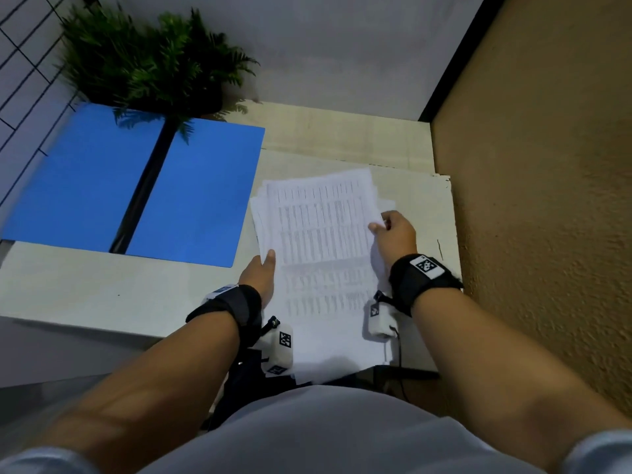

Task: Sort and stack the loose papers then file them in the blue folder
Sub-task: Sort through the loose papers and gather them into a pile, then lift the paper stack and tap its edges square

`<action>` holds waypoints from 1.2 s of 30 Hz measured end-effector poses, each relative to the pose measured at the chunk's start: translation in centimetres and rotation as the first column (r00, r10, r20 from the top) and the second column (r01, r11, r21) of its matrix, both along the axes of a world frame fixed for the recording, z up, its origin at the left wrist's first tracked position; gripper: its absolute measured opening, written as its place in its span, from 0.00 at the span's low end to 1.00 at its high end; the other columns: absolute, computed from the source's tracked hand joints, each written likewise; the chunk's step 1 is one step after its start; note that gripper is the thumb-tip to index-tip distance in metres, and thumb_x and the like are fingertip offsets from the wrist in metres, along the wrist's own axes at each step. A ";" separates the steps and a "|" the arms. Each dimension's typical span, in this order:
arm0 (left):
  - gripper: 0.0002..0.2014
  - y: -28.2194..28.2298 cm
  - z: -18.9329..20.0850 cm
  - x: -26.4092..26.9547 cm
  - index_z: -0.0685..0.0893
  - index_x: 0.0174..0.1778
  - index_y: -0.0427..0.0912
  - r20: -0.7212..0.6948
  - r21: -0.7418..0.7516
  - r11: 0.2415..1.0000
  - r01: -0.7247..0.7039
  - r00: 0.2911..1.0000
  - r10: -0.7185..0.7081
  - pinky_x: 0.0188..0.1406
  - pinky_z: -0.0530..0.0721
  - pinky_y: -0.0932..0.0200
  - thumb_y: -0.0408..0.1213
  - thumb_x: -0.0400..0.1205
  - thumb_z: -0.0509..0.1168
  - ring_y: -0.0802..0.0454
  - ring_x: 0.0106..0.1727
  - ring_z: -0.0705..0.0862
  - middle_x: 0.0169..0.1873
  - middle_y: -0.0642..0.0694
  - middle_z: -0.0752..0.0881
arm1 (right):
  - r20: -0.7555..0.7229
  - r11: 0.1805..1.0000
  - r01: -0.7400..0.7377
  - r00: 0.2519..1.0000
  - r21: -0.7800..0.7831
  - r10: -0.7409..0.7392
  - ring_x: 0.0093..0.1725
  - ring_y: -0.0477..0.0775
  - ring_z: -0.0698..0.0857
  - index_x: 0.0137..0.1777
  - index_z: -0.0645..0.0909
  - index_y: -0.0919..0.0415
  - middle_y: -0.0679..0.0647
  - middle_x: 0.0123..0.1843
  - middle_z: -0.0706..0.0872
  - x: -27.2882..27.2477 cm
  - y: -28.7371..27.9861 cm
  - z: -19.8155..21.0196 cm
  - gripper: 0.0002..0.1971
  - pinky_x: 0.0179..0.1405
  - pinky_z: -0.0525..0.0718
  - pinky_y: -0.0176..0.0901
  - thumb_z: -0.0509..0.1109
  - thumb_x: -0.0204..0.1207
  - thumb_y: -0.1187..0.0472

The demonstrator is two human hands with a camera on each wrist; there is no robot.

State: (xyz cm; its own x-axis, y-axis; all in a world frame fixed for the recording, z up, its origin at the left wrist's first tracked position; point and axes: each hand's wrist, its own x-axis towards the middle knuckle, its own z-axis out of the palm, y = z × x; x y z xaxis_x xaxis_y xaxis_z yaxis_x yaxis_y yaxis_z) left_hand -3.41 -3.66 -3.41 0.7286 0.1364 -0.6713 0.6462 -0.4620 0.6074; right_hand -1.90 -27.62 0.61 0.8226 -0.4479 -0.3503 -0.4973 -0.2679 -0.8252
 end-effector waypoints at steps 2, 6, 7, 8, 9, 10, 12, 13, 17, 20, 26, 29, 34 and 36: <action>0.35 -0.2 0.2 -0.2 0.59 0.85 0.36 -0.010 -0.003 1.000 0.001 1.000 -0.001 0.76 0.68 0.47 0.59 0.89 0.46 0.37 0.81 0.69 0.83 0.37 0.67 | -0.102 0.998 -0.022 0.995 -0.050 0.017 0.57 0.54 0.77 0.57 0.78 0.59 0.54 0.55 0.77 -0.6 -0.3 -1.1 0.07 0.57 0.71 0.38 0.65 0.83 0.69; 0.27 -0.3 -0.1 -0.6 0.66 0.79 0.34 0.030 -0.023 1.000 0.018 0.999 -0.017 0.65 0.73 0.53 0.49 0.89 0.56 0.37 0.75 0.75 0.78 0.35 0.74 | -0.040 0.968 0.239 0.969 -0.074 -0.242 0.49 0.53 0.75 0.53 0.79 0.63 0.56 0.50 0.77 -1.8 -0.7 -1.7 0.15 0.44 0.72 0.37 0.53 0.81 0.77; 0.26 -0.3 0.1 -0.7 0.67 0.78 0.34 0.039 -0.033 0.999 0.021 0.999 -0.020 0.65 0.73 0.53 0.48 0.89 0.57 0.37 0.75 0.76 0.77 0.36 0.75 | -0.026 0.963 0.260 0.965 -0.066 -0.262 0.49 0.54 0.76 0.55 0.81 0.65 0.57 0.50 0.78 -1.8 -0.6 -1.9 0.17 0.43 0.73 0.37 0.51 0.81 0.78; 0.28 -0.4 0.1 -0.7 0.65 0.80 0.35 0.036 -0.043 0.999 0.012 0.999 -0.010 0.68 0.73 0.52 0.49 0.89 0.57 0.38 0.77 0.74 0.79 0.36 0.73 | -0.021 0.967 0.250 0.968 -0.051 -0.251 0.50 0.54 0.77 0.58 0.82 0.67 0.57 0.50 0.79 -1.8 -0.4 -2.0 0.19 0.45 0.74 0.38 0.51 0.81 0.78; 0.32 -0.5 0.3 -0.9 0.61 0.83 0.35 0.027 -0.063 0.998 -0.003 1.000 0.005 0.72 0.72 0.50 0.52 0.88 0.58 0.38 0.79 0.72 0.81 0.37 0.70 | -0.008 0.971 0.237 0.971 -0.034 -0.238 0.51 0.56 0.78 0.60 0.82 0.69 0.57 0.51 0.80 -1.8 -0.2 -2.3 0.20 0.48 0.75 0.39 0.50 0.81 0.78; 0.37 -0.6 0.2 -1.0 0.58 0.84 0.37 0.016 -0.101 0.994 -0.031 0.999 0.033 0.74 0.71 0.48 0.55 0.86 0.60 0.39 0.81 0.70 0.83 0.39 0.67 | 0.007 0.969 0.245 0.970 -0.017 -0.245 0.52 0.58 0.80 0.61 0.81 0.69 0.58 0.51 0.81 -1.9 0.1 -2.4 0.20 0.51 0.76 0.40 0.50 0.80 0.78; 0.43 -0.8 -0.1 -1.1 0.57 0.85 0.40 -0.003 -0.182 0.980 -0.086 0.996 0.087 0.77 0.70 0.45 0.60 0.81 0.66 0.39 0.82 0.69 0.83 0.41 0.66 | 0.018 0.953 0.298 0.955 -0.062 -0.297 0.58 0.64 0.82 0.63 0.79 0.68 0.62 0.56 0.81 -2.0 -0.1 -2.4 0.19 0.57 0.78 0.44 0.52 0.80 0.77; 0.45 -1.1 -0.1 -1.2 0.56 0.85 0.42 -0.011 -0.196 0.976 -0.097 0.995 0.097 0.78 0.70 0.43 0.60 0.79 0.68 0.39 0.82 0.68 0.84 0.41 0.65 | -0.032 0.940 0.307 0.949 -0.146 -0.315 0.64 0.65 0.79 0.66 0.77 0.67 0.63 0.63 0.79 -2.1 -0.4 -2.3 0.17 0.62 0.77 0.48 0.55 0.82 0.73; 0.46 -2.6 0.0 -1.5 0.55 0.85 0.43 -0.028 -0.187 0.981 -0.054 0.998 0.050 0.78 0.72 0.40 0.54 0.78 0.73 0.37 0.80 0.70 0.83 0.40 0.66 | -0.386 0.953 0.170 0.885 -0.250 -0.259 0.76 0.68 0.68 0.79 0.66 0.64 0.65 0.78 0.67 -3.6 -0.9 -2.8 0.29 0.75 0.67 0.62 0.51 0.88 0.43; 0.40 -4.6 0.2 -2.1 0.59 0.81 0.43 0.018 -0.220 0.975 0.042 0.999 -0.039 0.72 0.79 0.41 0.41 0.78 0.74 0.38 0.73 0.78 0.76 0.39 0.75 | -0.302 0.983 0.096 0.943 -0.156 -0.140 0.79 0.67 0.65 0.83 0.61 0.63 0.63 0.81 0.62 -5.2 -0.2 -3.9 0.32 0.79 0.66 0.61 0.57 0.86 0.43; 0.32 -5.4 2.9 -1.0 0.71 0.78 0.51 0.228 -0.441 0.888 0.132 0.973 -0.032 0.69 0.82 0.45 0.21 0.80 0.66 0.44 0.69 0.82 0.66 0.45 0.84 | -0.268 0.845 0.285 0.947 0.453 -0.176 0.73 0.60 0.79 0.81 0.61 0.48 0.57 0.78 0.75 -6.1 -4.9 -3.5 0.57 0.74 0.75 0.60 0.89 0.54 0.46; 0.27 -5.4 6.5 0.1 0.77 0.71 0.48 0.261 -0.558 0.815 0.155 0.965 -0.005 0.51 0.83 0.65 0.16 0.81 0.62 0.58 0.55 0.86 0.54 0.53 0.87 | -0.075 0.747 0.133 0.991 0.651 -0.112 0.63 0.62 0.88 0.77 0.71 0.60 0.62 0.70 0.85 -5.6 -6.7 -0.8 0.46 0.63 0.86 0.60 0.88 0.59 0.60; 0.17 -5.1 11.5 3.6 0.81 0.58 0.34 0.432 -0.486 0.851 0.197 0.901 0.038 0.33 0.88 0.64 0.19 0.75 0.74 0.44 0.43 0.86 0.41 0.42 0.86 | 0.246 0.823 0.048 0.943 0.566 -0.224 0.48 0.50 0.93 0.68 0.79 0.72 0.55 0.52 0.93 -3.6 -6.1 6.2 0.24 0.45 0.90 0.39 0.75 0.70 0.78; 0.24 -5.0 12.4 4.7 0.84 0.60 0.31 0.455 -0.494 0.857 0.148 0.884 0.109 0.44 0.89 0.59 0.24 0.69 0.79 0.42 0.49 0.87 0.47 0.39 0.89 | 0.332 0.871 0.046 0.914 0.489 -0.234 0.41 0.45 0.92 0.64 0.81 0.75 0.47 0.43 0.93 -3.2 -5.1 8.5 0.21 0.42 0.88 0.34 0.75 0.71 0.78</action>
State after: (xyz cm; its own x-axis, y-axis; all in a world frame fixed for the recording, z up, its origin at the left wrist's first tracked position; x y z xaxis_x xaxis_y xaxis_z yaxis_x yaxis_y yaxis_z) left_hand 1.33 -8.69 8.95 0.9622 -0.1416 -0.2328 0.2325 -0.0189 0.9724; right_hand -5.08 -32.71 9.14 0.8726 -0.4314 -0.2289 -0.1340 0.2393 -0.9617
